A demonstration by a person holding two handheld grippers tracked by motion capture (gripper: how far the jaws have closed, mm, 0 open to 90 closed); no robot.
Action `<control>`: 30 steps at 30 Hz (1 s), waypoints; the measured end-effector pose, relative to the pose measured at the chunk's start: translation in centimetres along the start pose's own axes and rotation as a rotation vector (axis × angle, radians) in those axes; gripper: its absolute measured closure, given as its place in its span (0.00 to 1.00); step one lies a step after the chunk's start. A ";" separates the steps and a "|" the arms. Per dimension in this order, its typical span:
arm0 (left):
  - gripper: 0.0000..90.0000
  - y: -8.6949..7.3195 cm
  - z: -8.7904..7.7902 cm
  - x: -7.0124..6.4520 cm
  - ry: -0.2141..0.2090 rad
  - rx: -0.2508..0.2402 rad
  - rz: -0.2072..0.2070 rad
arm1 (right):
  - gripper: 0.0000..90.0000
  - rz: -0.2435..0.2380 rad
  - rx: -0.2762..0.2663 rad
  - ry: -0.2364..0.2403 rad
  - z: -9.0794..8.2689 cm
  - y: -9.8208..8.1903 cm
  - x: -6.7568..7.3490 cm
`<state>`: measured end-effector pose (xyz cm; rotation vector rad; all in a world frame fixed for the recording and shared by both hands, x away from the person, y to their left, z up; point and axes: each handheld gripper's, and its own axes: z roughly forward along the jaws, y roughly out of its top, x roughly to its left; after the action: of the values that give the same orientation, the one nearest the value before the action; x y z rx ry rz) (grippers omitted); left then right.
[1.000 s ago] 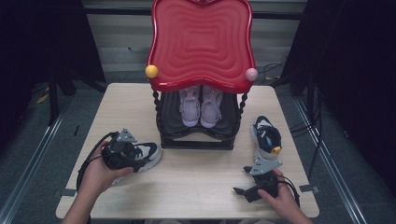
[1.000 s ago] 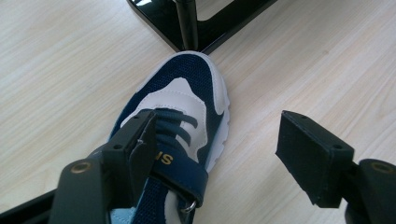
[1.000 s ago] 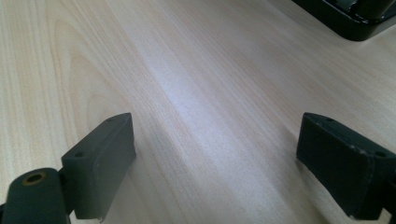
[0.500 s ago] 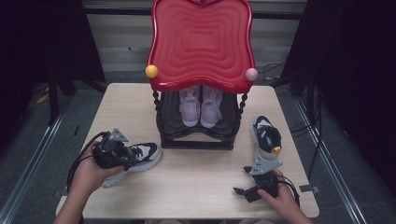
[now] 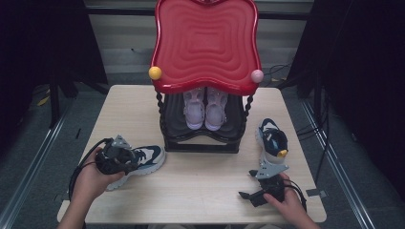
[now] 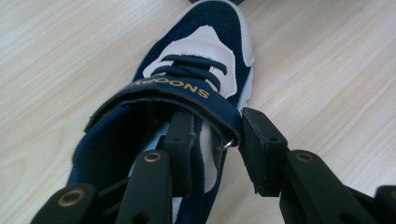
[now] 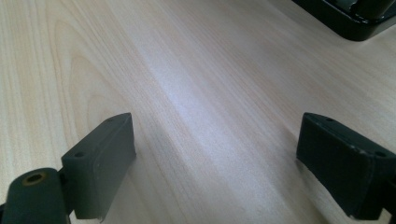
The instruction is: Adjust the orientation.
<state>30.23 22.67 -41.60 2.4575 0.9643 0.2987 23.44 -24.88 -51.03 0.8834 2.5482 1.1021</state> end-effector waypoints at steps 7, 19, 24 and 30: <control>0.83 0.5 0.1 -0.1 0.025 0.001 -0.005 | 0.12 0.000 0.000 0.000 0.0 0.0 0.0; 0.84 1.6 1.1 0.9 0.137 -0.082 -0.161 | 0.12 -0.002 0.000 0.000 0.0 0.0 0.0; 0.83 1.8 1.8 0.9 0.111 -0.095 -0.188 | 0.12 0.000 0.000 0.000 0.0 0.0 0.0; 0.68 1.4 1.4 1.0 0.098 -0.106 -0.169 | 0.12 0.000 0.000 0.000 0.0 0.0 0.0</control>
<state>32.34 21.96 -42.09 2.2666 1.1594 0.4049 23.44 -24.88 -51.03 0.8833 2.5483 1.1020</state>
